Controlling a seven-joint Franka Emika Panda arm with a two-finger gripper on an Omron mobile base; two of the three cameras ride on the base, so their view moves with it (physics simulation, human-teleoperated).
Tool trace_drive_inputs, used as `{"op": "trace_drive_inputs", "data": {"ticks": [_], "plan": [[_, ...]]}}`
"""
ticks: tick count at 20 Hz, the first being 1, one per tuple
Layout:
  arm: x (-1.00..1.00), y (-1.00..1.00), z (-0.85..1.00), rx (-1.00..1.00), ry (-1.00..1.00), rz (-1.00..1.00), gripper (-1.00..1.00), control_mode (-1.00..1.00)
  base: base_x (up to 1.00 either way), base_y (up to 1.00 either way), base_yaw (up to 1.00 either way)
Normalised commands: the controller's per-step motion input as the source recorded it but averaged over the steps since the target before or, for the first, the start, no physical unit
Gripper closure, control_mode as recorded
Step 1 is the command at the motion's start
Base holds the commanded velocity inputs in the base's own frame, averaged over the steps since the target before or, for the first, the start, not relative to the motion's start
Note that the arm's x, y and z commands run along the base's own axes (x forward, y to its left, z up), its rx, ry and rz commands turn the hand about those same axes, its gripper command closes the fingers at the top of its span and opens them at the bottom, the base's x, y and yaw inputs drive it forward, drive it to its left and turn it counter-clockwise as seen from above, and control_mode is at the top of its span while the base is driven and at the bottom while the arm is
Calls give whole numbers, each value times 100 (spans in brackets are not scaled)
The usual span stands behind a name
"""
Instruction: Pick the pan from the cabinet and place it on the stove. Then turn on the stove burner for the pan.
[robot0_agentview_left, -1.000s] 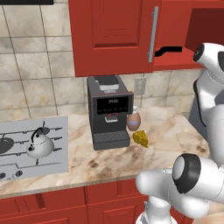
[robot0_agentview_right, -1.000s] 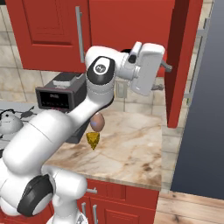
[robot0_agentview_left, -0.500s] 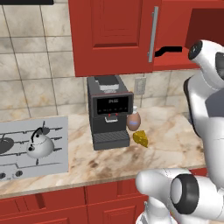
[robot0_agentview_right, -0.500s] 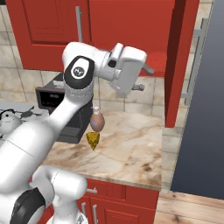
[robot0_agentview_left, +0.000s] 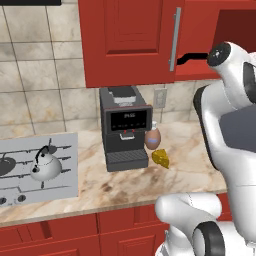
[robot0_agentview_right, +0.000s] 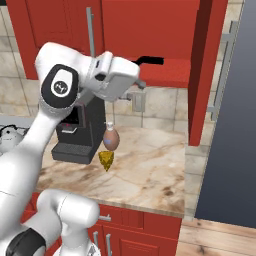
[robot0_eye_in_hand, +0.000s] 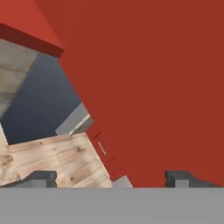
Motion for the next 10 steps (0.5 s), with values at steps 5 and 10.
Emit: {"op": "trace_drive_inputs", "data": {"ticks": [5,10], "plan": [[0,54,5,16,-13,23,-100,-100,0,0,0],[0,52,3,15,-15,22,-100,-100,0,0,0]]}}
